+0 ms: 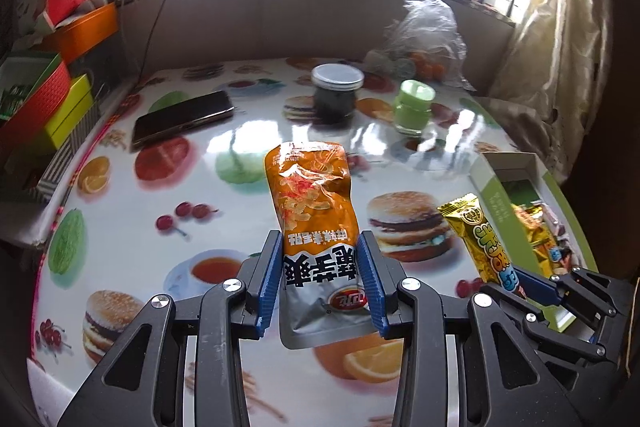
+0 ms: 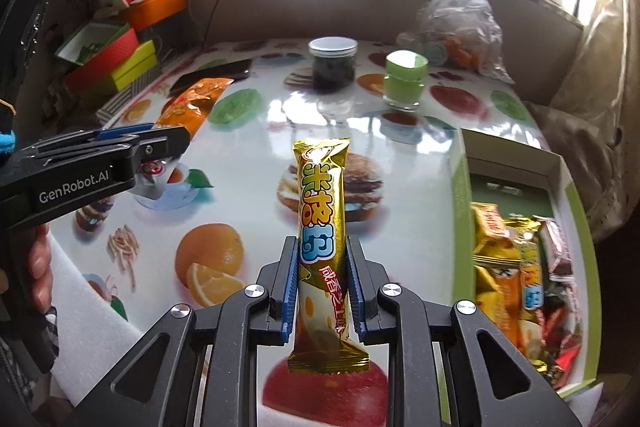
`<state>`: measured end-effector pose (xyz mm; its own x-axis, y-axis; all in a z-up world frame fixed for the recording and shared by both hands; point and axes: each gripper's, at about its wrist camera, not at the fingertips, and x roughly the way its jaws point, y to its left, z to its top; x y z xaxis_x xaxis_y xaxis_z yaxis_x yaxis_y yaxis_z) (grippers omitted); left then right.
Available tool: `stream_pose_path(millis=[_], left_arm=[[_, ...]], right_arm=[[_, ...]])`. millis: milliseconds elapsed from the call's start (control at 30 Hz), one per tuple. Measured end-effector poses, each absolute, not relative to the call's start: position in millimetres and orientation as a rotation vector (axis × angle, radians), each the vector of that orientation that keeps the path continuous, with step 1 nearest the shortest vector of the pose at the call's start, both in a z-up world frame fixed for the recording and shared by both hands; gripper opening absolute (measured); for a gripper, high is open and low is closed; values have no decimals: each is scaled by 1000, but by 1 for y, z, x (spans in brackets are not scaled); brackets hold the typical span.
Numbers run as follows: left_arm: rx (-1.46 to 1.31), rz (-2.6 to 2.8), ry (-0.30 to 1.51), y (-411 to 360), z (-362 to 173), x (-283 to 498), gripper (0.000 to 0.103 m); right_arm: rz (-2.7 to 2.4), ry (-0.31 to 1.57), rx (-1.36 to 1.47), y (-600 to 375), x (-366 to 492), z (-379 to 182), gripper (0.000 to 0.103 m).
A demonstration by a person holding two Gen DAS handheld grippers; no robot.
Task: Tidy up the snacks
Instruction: 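Carry the orange pouch with the left tool into the box while the right tool carries the wafer bar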
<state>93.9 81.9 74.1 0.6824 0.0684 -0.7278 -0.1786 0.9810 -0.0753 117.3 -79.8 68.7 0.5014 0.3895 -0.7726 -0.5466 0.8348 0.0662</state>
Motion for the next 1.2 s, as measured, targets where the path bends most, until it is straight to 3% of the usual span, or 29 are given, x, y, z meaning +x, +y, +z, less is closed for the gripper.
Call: stream_pose_path(millis=[733,1200], left_arm=[[-95,-40,799,9,92,127,39],[-126,-157,846,-34,86,158,39]], right_arm=[[422,844,-120,-154,124,93,21],[304,897,-74,-206,139,81,21]])
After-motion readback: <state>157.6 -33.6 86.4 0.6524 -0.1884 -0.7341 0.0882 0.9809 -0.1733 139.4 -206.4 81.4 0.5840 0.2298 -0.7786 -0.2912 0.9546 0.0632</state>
